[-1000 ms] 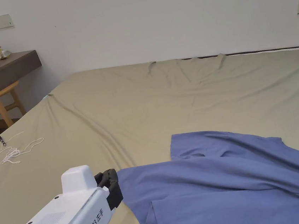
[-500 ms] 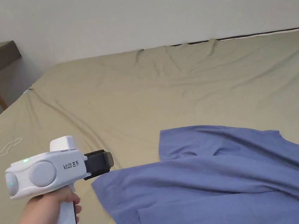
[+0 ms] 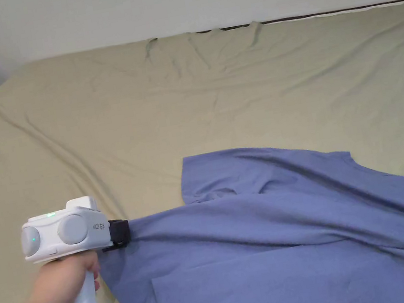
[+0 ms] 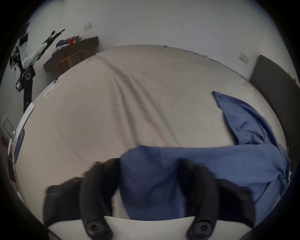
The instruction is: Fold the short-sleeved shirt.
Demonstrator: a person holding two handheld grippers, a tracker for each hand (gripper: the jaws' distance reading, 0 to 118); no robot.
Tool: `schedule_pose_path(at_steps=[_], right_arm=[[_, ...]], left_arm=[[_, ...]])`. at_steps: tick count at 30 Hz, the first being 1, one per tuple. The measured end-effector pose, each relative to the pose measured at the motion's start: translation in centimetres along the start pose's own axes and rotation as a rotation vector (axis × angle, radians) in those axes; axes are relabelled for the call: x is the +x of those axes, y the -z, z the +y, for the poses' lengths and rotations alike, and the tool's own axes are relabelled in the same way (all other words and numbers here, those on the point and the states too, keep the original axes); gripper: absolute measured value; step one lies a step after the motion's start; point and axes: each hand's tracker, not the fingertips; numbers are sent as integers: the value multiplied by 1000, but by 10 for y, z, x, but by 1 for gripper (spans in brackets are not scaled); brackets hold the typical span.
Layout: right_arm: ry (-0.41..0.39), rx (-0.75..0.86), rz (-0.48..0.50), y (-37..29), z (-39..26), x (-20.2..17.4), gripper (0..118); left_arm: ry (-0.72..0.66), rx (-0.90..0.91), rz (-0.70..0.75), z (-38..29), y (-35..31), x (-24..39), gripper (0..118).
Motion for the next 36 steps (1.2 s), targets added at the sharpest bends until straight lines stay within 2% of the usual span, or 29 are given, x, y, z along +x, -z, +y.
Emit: schedule_pose_path(at_steps=[1, 3, 5, 7, 11, 14, 16, 17, 18, 19, 20, 21, 22, 26, 27, 31, 32, 34, 35, 36], right_arm=[[21, -4, 7, 0, 0, 1, 0], [38, -13, 13, 0, 0, 2, 0], [41, -14, 5, -2, 2, 1, 0], [38, -3, 7, -5, 4, 2, 0], [32, 18, -12, -14, 10, 2, 0], [52, 16, -15, -16, 17, 8, 0], [15, 10, -50, -5, 25, 13, 0], [-14, 8, -79, 4, 33, 18, 5], [-22, 24, -90, 13, 40, 24, 29], [-8, 20, -73, 29, 45, 32, 60], [9, -82, -30, 51, 50, 41, 90], [-5, -148, 1, 70, 51, 49, 112], [-74, -145, -19, 92, 55, 56, 113], [-187, -274, -100, 180, 53, 84, 107], [-180, -319, -115, 196, 50, 89, 106], [3, -532, -119, 251, 23, 122, 94], [14, -589, -129, 259, 13, 126, 89], [-3, -664, -125, 266, -3, 129, 85], [0, -667, -94, 261, -9, 128, 77], [27, -643, -47, 257, -11, 130, 58]], left_arm=[[28, 22, -30, 1, -4, 3, 2], [100, 16, -12, 0, -11, 12, 1], [151, -23, -110, 4, -21, 19, 1], [165, 80, -88, 10, -41, 23, 1], [20, 210, -231, 13, -96, 17, 1], [7, 284, -294, 1, -140, 13, 1], [-8, 319, -327, -9, -164, 6, 1], [-4, 316, -333, -14, -169, 5, 1], [-8, 315, -334, -17, -175, 2, 1], [-22, 322, -338, -19, -180, -1, 1], [-28, 321, -341, -21, -183, -4, 1], [-26, 318, -340, -21, -184, -5, 1], [-26, 317, -339, -20, -183, -3, 1], [-20, 307, -327, -20, -177, 0, 1], [-19, 304, -328, -20, -175, 0, 1], [-37, 289, -346, -18, -166, -3, 1], [-48, 280, -352, -17, -164, -4, 1], [-49, 269, -350, -18, -158, -4, 1], [-38, 262, -343, -18, -155, -3, 1], [-26, 255, -338, -18, -153, -3, 1]])
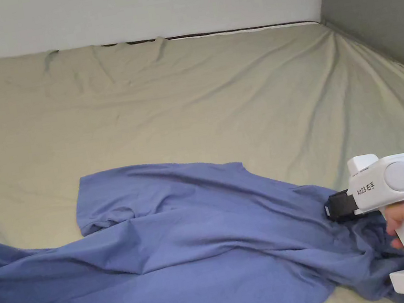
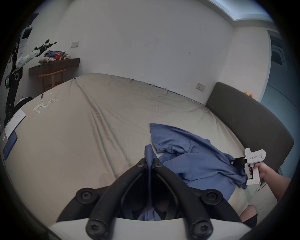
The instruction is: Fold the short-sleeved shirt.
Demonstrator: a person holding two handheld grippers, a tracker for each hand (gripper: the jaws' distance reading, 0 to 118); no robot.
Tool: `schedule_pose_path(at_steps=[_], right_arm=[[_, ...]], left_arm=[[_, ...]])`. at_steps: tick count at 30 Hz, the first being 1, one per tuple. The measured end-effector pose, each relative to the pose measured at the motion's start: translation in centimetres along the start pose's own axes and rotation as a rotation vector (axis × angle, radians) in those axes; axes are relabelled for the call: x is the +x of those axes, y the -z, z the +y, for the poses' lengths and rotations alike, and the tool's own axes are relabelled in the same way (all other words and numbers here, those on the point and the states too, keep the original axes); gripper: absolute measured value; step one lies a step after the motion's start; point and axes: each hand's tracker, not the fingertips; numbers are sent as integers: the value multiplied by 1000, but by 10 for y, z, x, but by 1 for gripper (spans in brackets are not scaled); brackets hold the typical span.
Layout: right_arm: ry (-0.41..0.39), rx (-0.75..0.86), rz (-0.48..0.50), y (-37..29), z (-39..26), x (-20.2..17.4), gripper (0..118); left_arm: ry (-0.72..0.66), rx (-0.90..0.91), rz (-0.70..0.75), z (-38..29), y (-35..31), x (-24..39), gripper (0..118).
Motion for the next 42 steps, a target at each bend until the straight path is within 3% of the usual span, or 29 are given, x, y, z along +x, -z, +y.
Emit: schedule_pose_path(at_steps=[1, 3, 5, 8, 12, 15, 20, 23, 26, 31, 34, 39, 42], right_arm=[[33, 78, 16, -9, -1, 2, 48], [62, 157, 38, -25, -6, 1, 4], [103, 250, 6, -45, -6, -2, 4], [113, 301, 61, -75, -1, 3, 4], [55, 421, 78, -148, 4, -8, 4], [-17, 546, -3, -209, 6, -16, 4], [116, 681, 20, -311, -2, 5, 4], [129, 727, -36, -355, -15, 13, 4], [122, 811, -41, -394, -31, 17, 4], [89, 844, -100, -425, -42, 13, 4], [70, 863, -115, -431, -44, 9, 4], [13, 866, -171, -426, -32, 1, 4], [-87, 884, -242, -417, -13, -8, 4]], left_arm=[[10, -8, 3, -1, 2, 0, 1], [20, -16, 15, -4, 4, 0, 1], [29, -13, 23, -5, 5, 0, 1], [24, 0, 29, -1, -3, -1, 1], [19, 65, 43, 18, -32, -2, 1], [-16, 119, 32, 38, -65, -3, 1], [5, 262, 74, 73, -137, -13, 1], [-83, 306, 62, 88, -172, -27, 1], [-65, 373, 43, 93, -205, -22, 1], [-72, 407, 12, 97, -229, -8, 1], [-9, 420, 42, 97, -231, 3, 1], [-34, 446, 88, 111, -224, 11, 0], [11, 447, 120, 127, -214, 18, 0]])
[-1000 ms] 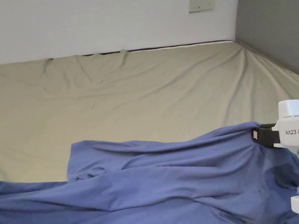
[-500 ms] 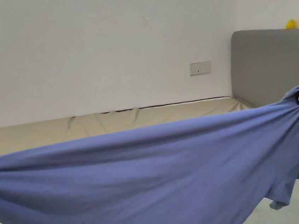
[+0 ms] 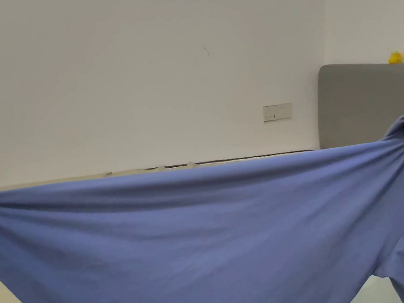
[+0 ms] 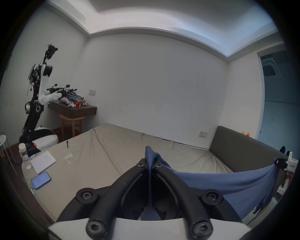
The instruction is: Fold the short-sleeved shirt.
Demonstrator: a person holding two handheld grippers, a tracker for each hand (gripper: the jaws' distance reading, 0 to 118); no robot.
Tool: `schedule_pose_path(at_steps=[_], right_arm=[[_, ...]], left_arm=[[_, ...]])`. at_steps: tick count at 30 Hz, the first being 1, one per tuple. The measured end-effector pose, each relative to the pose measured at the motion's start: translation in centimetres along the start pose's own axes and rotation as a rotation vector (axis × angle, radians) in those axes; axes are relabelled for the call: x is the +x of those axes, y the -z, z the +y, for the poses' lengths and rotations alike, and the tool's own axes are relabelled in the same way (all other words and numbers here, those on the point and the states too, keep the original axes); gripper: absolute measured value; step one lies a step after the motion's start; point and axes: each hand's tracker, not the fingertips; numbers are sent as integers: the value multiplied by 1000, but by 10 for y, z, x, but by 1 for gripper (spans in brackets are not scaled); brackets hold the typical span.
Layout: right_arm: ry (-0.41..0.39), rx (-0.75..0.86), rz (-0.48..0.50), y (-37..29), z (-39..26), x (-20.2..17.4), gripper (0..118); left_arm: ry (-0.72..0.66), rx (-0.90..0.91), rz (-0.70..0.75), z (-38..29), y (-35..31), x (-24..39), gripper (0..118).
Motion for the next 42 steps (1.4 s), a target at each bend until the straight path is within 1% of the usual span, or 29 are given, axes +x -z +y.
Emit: schedule_pose_path(at_steps=[1, 2, 3, 5, 8, 10, 13, 19, 22, 24, 27, 29, 32, 34, 36, 40, 42], right_arm=[[-29, 6, -28, 7, 2, -4, 4], [-20, 12, -33, 17, 4, -6, 4], [4, 2, -30, 27, 6, -6, 4], [95, -32, -33, 49, 8, -7, 4], [28, 13, -76, 84, 21, -16, 4], [39, 10, -74, 108, 31, -18, 4], [76, 18, -87, 150, 49, -20, 4], [71, 57, -123, 229, 72, -30, 4], [88, 58, -130, 263, 71, -36, 4], [92, 47, -135, 282, 63, -40, 4], [69, -25, -174, 310, 40, -52, 4], [75, -37, -168, 323, 18, -59, 4], [72, -104, -155, 335, -23, -67, 4], [78, -179, -130, 336, -56, -74, 4], [51, -185, -137, 330, -84, -75, 4], [19, -261, -97, 310, -143, -75, 4], [50, -302, -83, 296, -164, -72, 4]], left_arm=[[13, 3, 3, 3, 7, 3, 0], [22, 9, 8, 5, 14, 6, 0], [35, 11, 25, 9, 23, 10, 0], [46, 8, 43, 19, 43, 16, 0], [47, 13, 58, 36, 72, 25, 0], [76, 11, 81, 48, 97, 32, 0], [137, 21, 98, 68, 134, 43, 0], [157, 46, 114, 94, 217, 50, 0], [149, 64, 127, 91, 249, 49, 0], [131, 52, 135, 81, 267, 49, 0], [188, 10, 141, 58, 297, 49, 0], [194, 3, 141, 36, 306, 49, 0], [192, -98, 170, -5, 326, 44, 0], [190, -137, 165, -37, 334, 38, 0], [187, -189, 152, -66, 333, 33, 0], [190, -262, 133, -128, 317, 22, 0], [164, -315, 105, -155, 304, 16, 0]])
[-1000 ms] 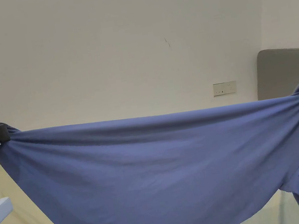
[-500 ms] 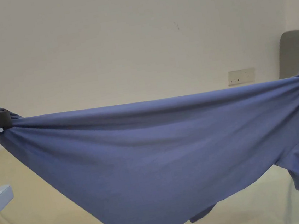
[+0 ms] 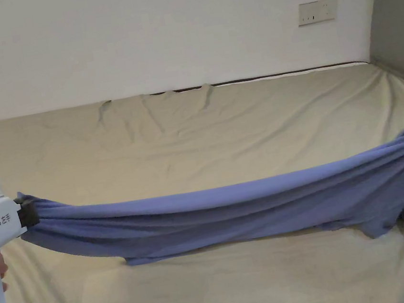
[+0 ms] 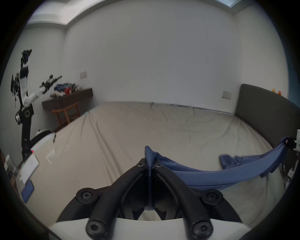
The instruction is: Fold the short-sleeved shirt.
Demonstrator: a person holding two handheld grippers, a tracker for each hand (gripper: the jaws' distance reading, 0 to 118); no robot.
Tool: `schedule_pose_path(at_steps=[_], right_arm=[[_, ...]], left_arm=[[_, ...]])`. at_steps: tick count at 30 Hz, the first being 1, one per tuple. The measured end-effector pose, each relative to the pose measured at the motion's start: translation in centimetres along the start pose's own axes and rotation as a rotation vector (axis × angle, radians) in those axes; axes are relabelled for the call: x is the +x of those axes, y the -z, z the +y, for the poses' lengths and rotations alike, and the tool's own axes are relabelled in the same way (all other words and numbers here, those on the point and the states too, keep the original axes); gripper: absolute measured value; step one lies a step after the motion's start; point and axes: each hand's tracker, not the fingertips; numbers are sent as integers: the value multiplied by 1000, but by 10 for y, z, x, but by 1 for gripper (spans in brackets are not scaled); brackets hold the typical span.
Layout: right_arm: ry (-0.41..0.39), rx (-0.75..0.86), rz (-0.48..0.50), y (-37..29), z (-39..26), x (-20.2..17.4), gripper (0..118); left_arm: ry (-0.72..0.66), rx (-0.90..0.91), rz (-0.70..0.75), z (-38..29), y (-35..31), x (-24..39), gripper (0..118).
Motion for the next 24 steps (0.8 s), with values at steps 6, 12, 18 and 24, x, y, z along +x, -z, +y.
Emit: schedule_pose_path(at_steps=[6, 12, 18, 24], right_arm=[[-26, -35, 34, -50, -63, 11, 4], [-24, -19, 74, -116, -90, 20, 4], [-32, 6, 99, -186, -107, 34, 4], [-30, -6, 131, -248, -129, 53, 4]], left_arm=[[-92, -71, -52, -79, -38, -14, 0], [-154, -88, -76, -123, -82, -39, 0], [-159, -60, -98, -141, -150, -61, 0], [-101, -42, -121, -161, -210, -71, 0]])
